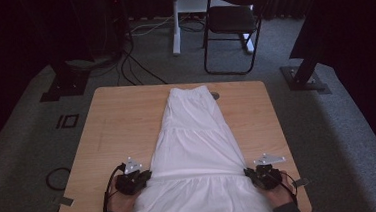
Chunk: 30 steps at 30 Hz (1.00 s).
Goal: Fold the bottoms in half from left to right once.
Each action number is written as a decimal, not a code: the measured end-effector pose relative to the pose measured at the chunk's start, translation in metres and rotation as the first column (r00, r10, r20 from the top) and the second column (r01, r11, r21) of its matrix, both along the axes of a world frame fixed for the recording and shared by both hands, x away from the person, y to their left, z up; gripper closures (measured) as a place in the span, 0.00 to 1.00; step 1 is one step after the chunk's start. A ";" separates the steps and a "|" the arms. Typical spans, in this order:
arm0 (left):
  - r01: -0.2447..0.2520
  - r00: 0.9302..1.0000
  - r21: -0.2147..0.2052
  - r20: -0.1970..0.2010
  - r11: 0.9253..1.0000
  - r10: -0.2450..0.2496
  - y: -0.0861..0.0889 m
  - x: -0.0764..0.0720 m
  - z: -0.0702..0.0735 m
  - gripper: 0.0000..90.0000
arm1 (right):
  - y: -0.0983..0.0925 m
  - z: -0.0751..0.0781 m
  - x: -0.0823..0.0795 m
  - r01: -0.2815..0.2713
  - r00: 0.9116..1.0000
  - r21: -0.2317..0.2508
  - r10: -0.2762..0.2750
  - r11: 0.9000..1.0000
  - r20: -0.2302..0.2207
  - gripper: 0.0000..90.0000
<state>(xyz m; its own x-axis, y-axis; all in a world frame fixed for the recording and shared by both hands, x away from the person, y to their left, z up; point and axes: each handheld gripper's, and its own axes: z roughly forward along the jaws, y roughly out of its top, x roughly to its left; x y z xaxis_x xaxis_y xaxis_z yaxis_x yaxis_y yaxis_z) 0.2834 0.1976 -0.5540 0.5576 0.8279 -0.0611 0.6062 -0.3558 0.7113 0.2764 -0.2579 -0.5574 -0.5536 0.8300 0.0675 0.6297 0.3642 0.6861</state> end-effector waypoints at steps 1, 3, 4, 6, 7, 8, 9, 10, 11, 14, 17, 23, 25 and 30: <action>-0.016 1.000 -0.002 0.009 1.000 0.016 0.002 0.001 0.001 0.77 | 0.000 0.001 -0.002 -0.013 1.000 -0.002 0.013 1.000 -0.005 0.88; -0.038 0.999 -0.046 0.028 0.998 0.039 0.006 0.006 0.005 0.70 | -0.004 0.007 0.000 -0.008 0.999 0.018 0.008 1.000 0.034 0.70; -0.051 0.997 -0.060 0.048 0.997 0.054 0.007 0.008 0.009 0.68 | -0.007 0.013 0.005 0.005 0.998 0.048 -0.008 0.999 0.061 0.64; -0.046 0.996 -0.079 0.074 0.996 0.052 0.006 0.013 0.016 0.68 | -0.010 0.028 0.019 0.014 0.992 0.102 -0.026 0.995 0.123 0.62; -0.041 0.996 -0.087 0.078 0.995 0.047 0.004 0.016 0.018 0.68 | -0.010 0.036 0.028 0.006 0.988 0.120 -0.024 0.993 0.153 0.62; -0.029 0.996 -0.097 0.082 0.995 0.037 0.000 0.018 0.020 0.68 | -0.007 0.042 0.040 0.003 0.985 0.131 -0.026 0.991 0.168 0.65; -0.008 0.996 -0.105 0.086 0.994 0.017 -0.004 0.020 0.020 0.69 | -0.004 0.046 0.054 -0.001 0.985 0.139 -0.023 0.990 0.171 0.70; 0.013 0.996 -0.112 0.090 0.994 -0.002 -0.009 0.021 0.020 0.71 | 0.001 0.048 0.068 -0.009 0.986 0.146 -0.015 0.989 0.169 0.74; 0.032 0.996 -0.113 0.089 0.993 -0.022 -0.014 0.021 0.019 0.73 | 0.007 0.049 0.083 -0.020 0.987 0.154 -0.005 0.988 0.162 0.77; 0.082 0.994 -0.089 0.077 0.993 -0.076 -0.027 0.019 0.012 0.74 | 0.031 0.045 0.125 -0.049 0.990 0.123 0.032 0.991 0.140 0.70; 0.090 0.994 -0.069 0.063 0.993 -0.086 -0.031 0.017 0.005 0.72 | 0.051 0.036 0.159 -0.057 0.995 0.110 0.047 0.992 0.088 0.60; 0.090 0.995 -0.060 0.049 0.994 -0.087 -0.031 0.016 0.001 0.68 | 0.074 0.017 0.190 -0.062 0.997 0.035 0.063 0.997 -0.036 0.84; 0.093 0.995 -0.055 0.044 0.994 -0.091 -0.032 0.015 0.000 0.67 | 0.075 0.019 0.190 -0.066 0.998 -0.004 0.066 0.998 -0.018 0.95; 0.104 0.994 -0.034 0.023 0.994 -0.104 -0.034 0.011 -0.003 0.68 | 0.059 0.061 0.182 0.128 0.966 -0.051 -0.113 0.990 0.231 0.97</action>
<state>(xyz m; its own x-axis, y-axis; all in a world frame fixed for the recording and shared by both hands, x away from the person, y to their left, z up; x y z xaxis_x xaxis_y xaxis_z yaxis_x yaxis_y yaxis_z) 0.2943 0.1632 -0.5574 0.6420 0.7630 -0.0760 0.5519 -0.3910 0.7366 0.4584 -0.1988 -0.4965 -0.4440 0.8898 -0.1051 0.5020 0.3442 0.7935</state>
